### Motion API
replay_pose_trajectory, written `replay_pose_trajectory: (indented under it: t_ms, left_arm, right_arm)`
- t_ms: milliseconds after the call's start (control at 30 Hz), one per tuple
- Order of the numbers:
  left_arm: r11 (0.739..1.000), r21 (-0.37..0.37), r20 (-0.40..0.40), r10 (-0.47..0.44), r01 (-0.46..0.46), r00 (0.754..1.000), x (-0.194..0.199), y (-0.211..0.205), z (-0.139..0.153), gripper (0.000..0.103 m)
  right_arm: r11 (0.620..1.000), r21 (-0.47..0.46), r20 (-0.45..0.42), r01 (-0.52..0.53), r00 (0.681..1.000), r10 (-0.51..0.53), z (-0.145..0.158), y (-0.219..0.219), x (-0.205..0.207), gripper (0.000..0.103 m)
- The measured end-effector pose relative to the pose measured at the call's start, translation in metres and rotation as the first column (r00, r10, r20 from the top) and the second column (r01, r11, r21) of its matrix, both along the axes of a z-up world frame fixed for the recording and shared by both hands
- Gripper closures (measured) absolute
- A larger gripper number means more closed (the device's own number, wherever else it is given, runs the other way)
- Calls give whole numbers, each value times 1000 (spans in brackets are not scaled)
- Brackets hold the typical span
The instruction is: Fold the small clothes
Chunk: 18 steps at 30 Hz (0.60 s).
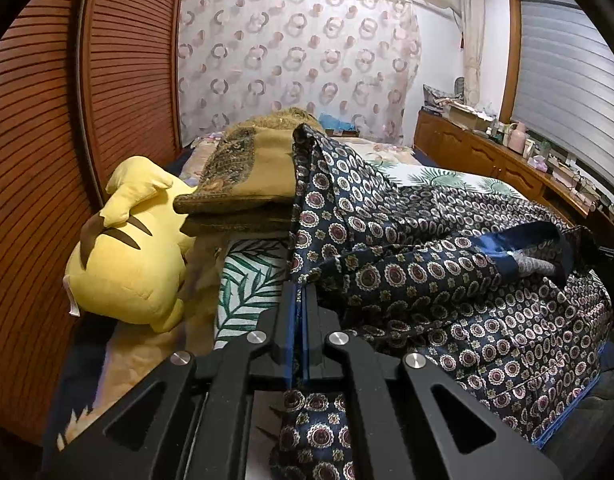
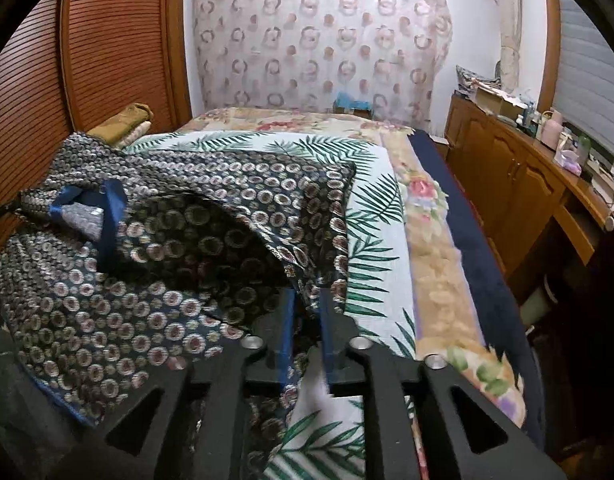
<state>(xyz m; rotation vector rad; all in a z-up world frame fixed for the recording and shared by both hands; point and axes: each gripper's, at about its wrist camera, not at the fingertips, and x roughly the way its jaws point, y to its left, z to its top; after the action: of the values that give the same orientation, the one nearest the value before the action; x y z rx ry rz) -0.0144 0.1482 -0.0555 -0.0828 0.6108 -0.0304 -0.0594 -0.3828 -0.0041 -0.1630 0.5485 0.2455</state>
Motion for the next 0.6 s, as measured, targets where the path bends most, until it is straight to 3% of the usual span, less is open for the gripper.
replay_pose_trajectory:
  t_ms: [133, 200, 233, 367, 600]
  left_arm:
    - [1000, -5, 8, -2, 2, 1000, -5, 2, 8, 96]
    - [1000, -10, 23, -5, 5, 1000, -8, 4, 12, 74]
    - [1000, -14, 30, -7, 7, 1000, -9, 4, 14, 68]
    - [999, -40, 49, -16, 17, 999, -8, 6, 19, 28]
    - [999, -32, 43, -26, 28, 999, 4, -2, 20, 25]
  right_arm:
    - [999, -1, 53, -37, 998, 37, 20, 14, -12, 61]
    - [997, -8, 73, -72, 995, 72, 29, 28, -8, 57]
    - [996, -14, 81, -88, 993, 89, 34, 36, -5, 57]
    - [985, -16, 77, -173, 982, 174, 47, 77, 16, 57]
    - [942, 3, -30, -337, 941, 337, 50, 154, 73, 57]
